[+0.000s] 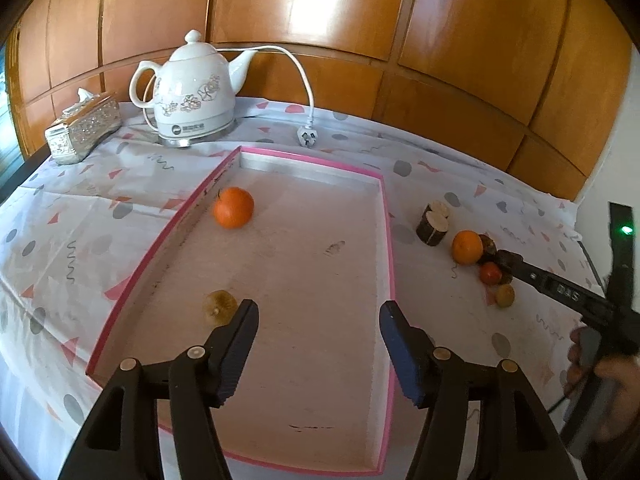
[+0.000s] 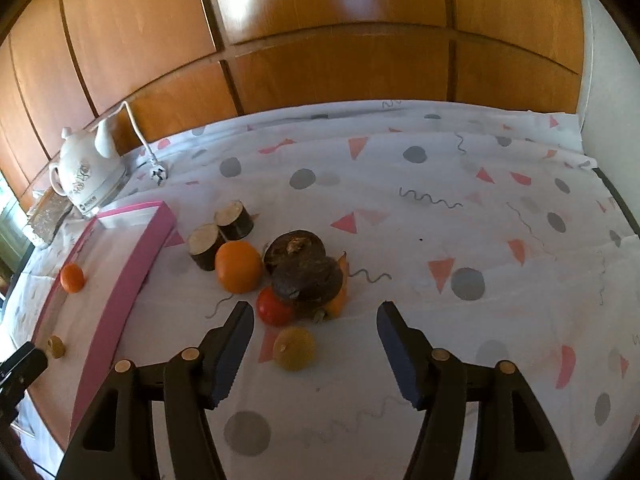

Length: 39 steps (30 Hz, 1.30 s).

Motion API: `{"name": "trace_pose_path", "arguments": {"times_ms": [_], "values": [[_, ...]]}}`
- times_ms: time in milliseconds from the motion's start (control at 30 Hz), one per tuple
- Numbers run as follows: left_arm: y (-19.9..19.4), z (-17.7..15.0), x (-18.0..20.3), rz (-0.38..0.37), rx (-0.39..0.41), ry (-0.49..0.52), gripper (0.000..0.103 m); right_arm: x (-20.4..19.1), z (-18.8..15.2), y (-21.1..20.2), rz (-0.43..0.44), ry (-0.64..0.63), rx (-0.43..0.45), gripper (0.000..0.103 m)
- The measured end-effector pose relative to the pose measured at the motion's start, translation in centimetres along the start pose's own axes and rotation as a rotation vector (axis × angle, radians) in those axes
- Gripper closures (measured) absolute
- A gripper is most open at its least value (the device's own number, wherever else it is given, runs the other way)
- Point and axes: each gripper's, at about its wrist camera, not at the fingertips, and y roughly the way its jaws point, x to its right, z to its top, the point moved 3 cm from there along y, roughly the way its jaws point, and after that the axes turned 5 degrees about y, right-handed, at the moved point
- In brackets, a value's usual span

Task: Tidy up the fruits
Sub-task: 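Grasp the small yellow fruit with the right tool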

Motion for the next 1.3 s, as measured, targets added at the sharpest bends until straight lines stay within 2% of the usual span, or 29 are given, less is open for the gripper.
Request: {"name": "trace_pose_path", "arguments": {"times_ms": [267,333,400,467,600,733,1300], "values": [[0.1,0.0,0.3,-0.001,0.001,0.019,0.039,0.5,0.6,1.9,-0.027,0.033,-0.019,0.039],[0.2,0.0,0.4,-0.003,-0.003,0.022,0.039,1.0,0.7,1.8,-0.013,0.059,-0.008,0.044],[0.4,-0.1,0.6,-0.009,-0.009,0.027,0.039,1.4,0.6,1.7,-0.027,0.058,0.000,0.051],[0.5,-0.1,0.9,-0.011,-0.014,0.035,0.039,2.2,0.4,1.6,-0.041,0.075,-0.001,0.055],[0.7,-0.2,1.1,-0.013,-0.018,0.043,0.039,4.5,0.4,1.9,-0.063,0.145,-0.021,0.055],[0.8,-0.1,1.3,-0.015,-0.023,0.045,0.038,5.6,0.1,2.0,-0.068,0.164,-0.038,0.054],[1.9,0.9,4.1,-0.037,-0.048,0.101,0.037,6.9,-1.1,1.4,-0.077,0.117,-0.024,0.053]]}}
